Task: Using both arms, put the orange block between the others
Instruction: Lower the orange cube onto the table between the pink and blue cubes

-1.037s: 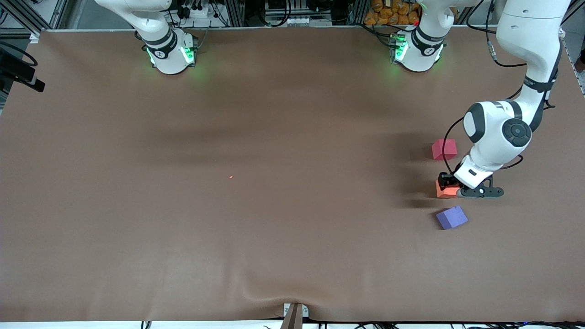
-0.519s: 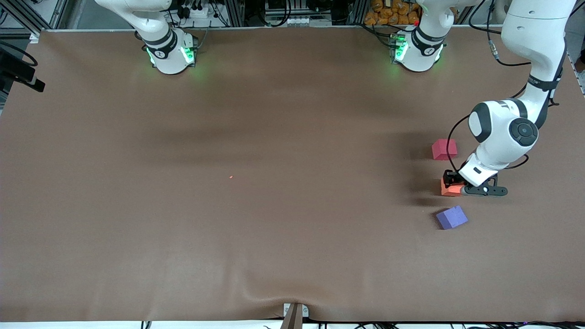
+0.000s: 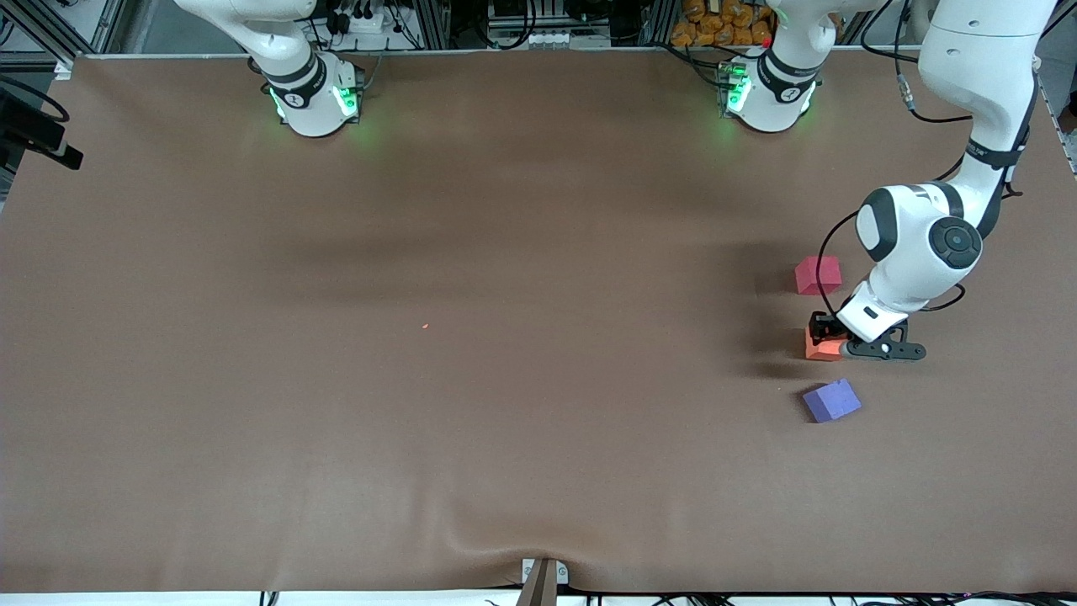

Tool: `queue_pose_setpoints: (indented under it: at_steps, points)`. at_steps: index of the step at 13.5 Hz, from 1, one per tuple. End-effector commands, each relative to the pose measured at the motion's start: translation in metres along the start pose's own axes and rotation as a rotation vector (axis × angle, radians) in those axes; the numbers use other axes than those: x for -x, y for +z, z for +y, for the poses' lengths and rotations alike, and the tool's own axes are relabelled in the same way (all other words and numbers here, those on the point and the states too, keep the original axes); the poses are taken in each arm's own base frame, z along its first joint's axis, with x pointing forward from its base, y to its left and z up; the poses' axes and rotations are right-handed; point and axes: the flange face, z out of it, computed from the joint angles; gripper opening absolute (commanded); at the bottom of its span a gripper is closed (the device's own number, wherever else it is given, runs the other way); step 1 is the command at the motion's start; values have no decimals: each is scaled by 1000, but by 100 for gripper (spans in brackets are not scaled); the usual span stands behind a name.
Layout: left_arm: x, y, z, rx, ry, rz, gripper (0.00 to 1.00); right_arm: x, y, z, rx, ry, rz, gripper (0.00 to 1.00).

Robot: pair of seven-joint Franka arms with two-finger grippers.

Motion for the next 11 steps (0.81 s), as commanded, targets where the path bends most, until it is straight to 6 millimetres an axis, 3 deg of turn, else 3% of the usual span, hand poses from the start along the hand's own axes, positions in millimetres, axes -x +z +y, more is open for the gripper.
queue_pose_setpoints:
  at_steps: [1,11]
  points:
    - [4,3,0,5,3,12,0,5,-5,-2,12,1,1,100]
    - [7,11,1,16,-22,-2,0,5,-5,-3,10,-1,1,100]
